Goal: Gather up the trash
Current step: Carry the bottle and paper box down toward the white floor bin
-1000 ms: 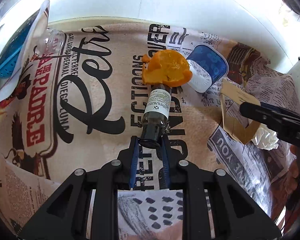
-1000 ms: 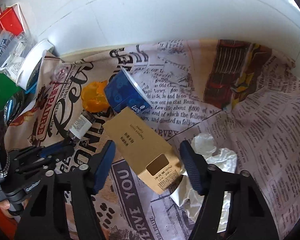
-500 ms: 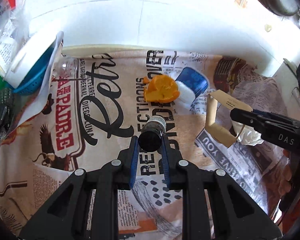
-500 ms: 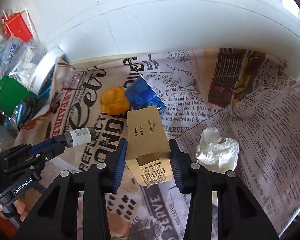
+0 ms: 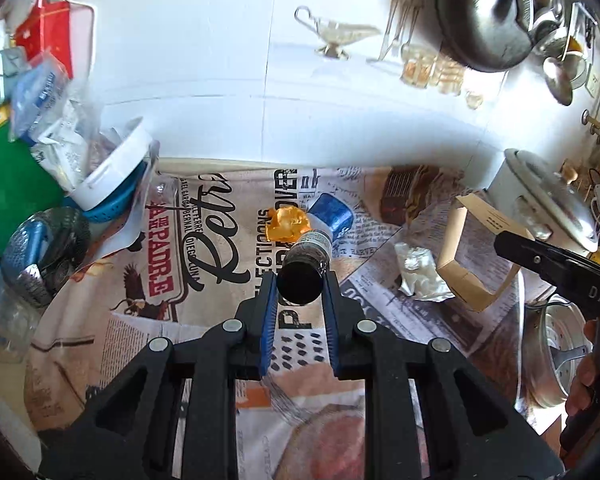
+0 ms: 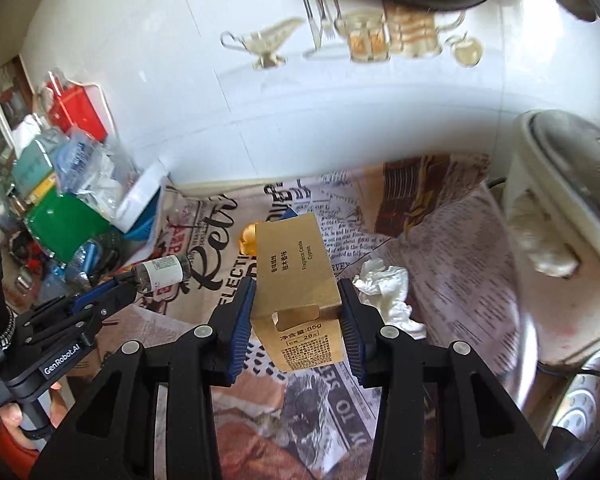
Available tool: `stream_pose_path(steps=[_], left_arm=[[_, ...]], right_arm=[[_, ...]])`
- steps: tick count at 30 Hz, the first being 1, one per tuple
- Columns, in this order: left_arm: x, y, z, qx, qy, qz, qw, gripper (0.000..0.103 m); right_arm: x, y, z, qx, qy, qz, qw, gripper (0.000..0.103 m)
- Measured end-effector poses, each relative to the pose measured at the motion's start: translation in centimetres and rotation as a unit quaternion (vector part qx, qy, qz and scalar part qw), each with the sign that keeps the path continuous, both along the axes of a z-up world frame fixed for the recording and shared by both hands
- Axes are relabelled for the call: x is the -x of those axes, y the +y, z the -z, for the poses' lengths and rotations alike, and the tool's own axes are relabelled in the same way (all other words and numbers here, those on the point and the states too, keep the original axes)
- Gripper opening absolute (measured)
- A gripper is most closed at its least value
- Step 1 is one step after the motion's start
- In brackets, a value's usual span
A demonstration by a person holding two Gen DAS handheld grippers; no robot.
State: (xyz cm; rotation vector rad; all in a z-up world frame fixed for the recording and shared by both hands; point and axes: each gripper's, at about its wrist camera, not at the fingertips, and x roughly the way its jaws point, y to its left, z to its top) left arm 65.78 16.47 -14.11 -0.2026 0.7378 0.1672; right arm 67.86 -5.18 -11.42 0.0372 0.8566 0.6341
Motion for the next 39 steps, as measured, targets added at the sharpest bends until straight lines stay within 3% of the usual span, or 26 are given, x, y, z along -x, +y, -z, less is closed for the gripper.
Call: stream_pose_path(steps=[6, 16, 22, 29, 39], left_arm=[[4.7, -3.4, -1.4, -0.002, -0.013, -0.018, 0.9997, 0.021], [11.0, -5.6, -2.1, 0.001, -0.015, -0.012, 0.9998, 0.021], [15.3, -4.7, -2.0, 0.004, -0.021, 0.017, 0.9996, 0.021], [23.2, -3.0, -1.5, -0.006, -0.02, 0.069, 0.9974, 0.021], [33.1, -2.0, 0.1, -0.019, 0.008, 0.123, 0.9922, 0.021]], right_arm=[[3.9, -3.1, -2.2, -0.015, -0.015, -0.022, 1.0, 0.038], [9.7, -4.7, -2.2, -0.016, 0.002, -0.036, 0.999, 0.038], [14.5, -4.4, -2.3, -0.018, 0.005, -0.01, 1.0, 0.038], [22.4, -3.0, -1.8, -0.014, 0.002, 0.045, 0.999, 0.038], [32.7, -1.8, -1.0, -0.004, 0.016, 0.085, 0.996, 0.038]])
